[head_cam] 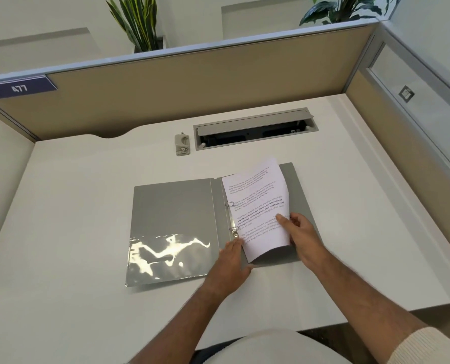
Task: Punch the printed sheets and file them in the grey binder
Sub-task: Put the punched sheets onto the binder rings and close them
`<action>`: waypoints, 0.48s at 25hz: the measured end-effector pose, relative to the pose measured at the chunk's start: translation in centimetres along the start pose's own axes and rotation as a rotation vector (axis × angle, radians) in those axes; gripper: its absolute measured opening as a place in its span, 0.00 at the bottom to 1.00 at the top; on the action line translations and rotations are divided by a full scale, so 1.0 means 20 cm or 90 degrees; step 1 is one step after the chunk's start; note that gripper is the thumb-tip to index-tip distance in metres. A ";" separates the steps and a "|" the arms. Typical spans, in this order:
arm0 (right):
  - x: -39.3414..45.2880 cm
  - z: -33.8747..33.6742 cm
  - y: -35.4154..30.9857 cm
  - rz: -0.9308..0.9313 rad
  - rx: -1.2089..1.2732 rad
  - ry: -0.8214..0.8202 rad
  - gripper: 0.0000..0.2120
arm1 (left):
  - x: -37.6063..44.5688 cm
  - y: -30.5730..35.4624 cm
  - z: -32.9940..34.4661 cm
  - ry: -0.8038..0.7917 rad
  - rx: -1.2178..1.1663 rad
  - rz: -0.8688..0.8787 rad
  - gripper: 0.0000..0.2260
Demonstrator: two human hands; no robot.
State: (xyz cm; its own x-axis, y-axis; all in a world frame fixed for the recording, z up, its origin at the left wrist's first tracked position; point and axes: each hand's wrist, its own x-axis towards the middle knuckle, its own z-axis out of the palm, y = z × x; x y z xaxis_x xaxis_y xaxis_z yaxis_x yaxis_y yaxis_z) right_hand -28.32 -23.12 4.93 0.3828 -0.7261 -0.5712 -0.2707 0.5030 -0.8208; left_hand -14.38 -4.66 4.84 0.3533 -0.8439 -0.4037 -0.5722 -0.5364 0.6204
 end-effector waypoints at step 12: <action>-0.07 -0.01 -0.16 -0.205 -0.300 -0.086 0.09 | 0.12 0.19 -0.16 0.124 -0.287 -0.076 0.09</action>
State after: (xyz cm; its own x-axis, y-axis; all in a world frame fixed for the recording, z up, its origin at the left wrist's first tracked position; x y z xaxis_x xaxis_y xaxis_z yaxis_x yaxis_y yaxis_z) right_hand -28.09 -23.81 8.41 0.6119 -0.7258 -0.3144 -0.4735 -0.0178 -0.8806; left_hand -13.22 -8.75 8.36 0.5527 -0.7397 -0.3839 -0.1573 -0.5449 0.8236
